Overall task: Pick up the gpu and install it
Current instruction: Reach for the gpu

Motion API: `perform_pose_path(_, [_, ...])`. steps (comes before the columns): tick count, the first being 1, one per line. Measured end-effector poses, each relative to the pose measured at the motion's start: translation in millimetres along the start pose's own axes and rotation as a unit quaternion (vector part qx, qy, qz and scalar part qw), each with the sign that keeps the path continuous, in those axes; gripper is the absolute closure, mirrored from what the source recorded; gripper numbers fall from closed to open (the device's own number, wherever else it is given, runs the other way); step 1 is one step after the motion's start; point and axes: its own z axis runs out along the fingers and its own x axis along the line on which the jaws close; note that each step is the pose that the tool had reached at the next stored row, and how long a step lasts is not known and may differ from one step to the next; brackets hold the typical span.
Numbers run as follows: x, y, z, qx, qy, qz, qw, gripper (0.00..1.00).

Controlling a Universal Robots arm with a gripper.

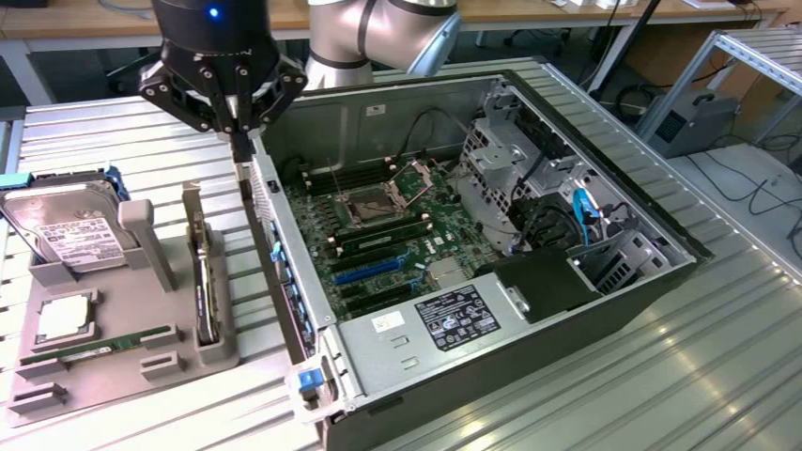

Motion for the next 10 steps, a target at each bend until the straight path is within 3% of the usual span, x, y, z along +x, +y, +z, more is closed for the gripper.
perform_pose_path(10, [5.2,-0.4,-0.1,0.0000,0.0000,0.000,1.0000,0.89])
